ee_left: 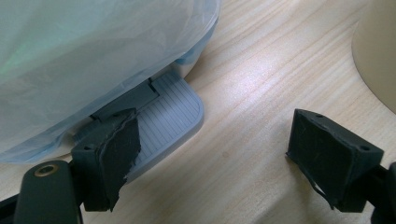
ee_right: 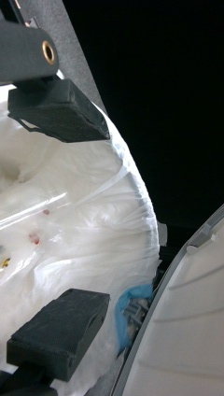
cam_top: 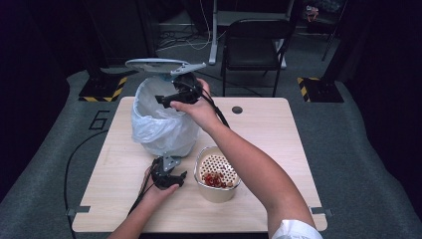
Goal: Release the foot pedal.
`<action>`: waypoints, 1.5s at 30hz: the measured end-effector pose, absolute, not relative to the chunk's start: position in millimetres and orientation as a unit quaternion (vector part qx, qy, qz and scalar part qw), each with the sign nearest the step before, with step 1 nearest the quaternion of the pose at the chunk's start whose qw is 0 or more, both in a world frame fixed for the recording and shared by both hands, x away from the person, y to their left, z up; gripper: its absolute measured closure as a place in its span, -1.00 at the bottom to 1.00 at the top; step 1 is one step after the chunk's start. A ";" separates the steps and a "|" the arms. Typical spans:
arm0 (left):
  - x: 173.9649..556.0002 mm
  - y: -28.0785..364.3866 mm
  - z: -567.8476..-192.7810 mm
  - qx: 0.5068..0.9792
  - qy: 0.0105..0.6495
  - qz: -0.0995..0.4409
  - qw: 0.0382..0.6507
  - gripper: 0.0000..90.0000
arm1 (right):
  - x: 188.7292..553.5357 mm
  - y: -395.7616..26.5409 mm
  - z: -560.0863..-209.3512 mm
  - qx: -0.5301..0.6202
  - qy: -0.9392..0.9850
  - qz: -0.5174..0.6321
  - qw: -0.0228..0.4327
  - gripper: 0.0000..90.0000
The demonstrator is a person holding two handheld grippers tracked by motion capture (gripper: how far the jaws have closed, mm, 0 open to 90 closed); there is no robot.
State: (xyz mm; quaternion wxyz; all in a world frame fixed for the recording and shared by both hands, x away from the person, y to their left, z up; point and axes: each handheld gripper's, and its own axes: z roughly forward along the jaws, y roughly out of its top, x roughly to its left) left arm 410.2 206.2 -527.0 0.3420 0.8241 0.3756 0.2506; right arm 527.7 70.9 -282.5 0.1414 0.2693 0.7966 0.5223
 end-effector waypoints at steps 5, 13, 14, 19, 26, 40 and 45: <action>410.2 205.9 -527.2 0.823 0.375 0.254 0.343 -0.63 | 514.8 55.2 -280.4 0.257 0.803 0.520 0.136 -0.60; 408.3 204.4 -527.5 0.819 0.380 0.253 0.347 -0.63 | 490.9 12.9 -282.0 0.257 0.812 0.506 0.134 -0.53; 407.8 204.2 -527.8 0.819 0.380 0.252 0.349 -0.63 | 488.0 6.0 -282.7 0.258 0.811 0.507 0.138 -0.53; 408.6 204.7 -528.2 0.816 0.379 0.256 0.352 -0.63 | 480.3 -29.9 -285.6 0.266 0.804 0.504 0.171 -0.51; 407.3 206.2 -525.2 0.826 0.372 0.250 0.343 -0.63 | 483.1 -65.8 -285.6 0.301 0.787 0.507 0.182 -0.51; 391.9 218.6 -495.6 0.815 0.367 0.256 0.367 -0.42 | 472.7 -125.4 -308.6 0.340 0.776 0.486 0.214 -0.50; 388.5 224.1 -487.9 0.813 0.375 0.238 0.376 -0.41 | 463.8 -139.8 -321.5 0.347 0.776 0.477 0.225 -0.48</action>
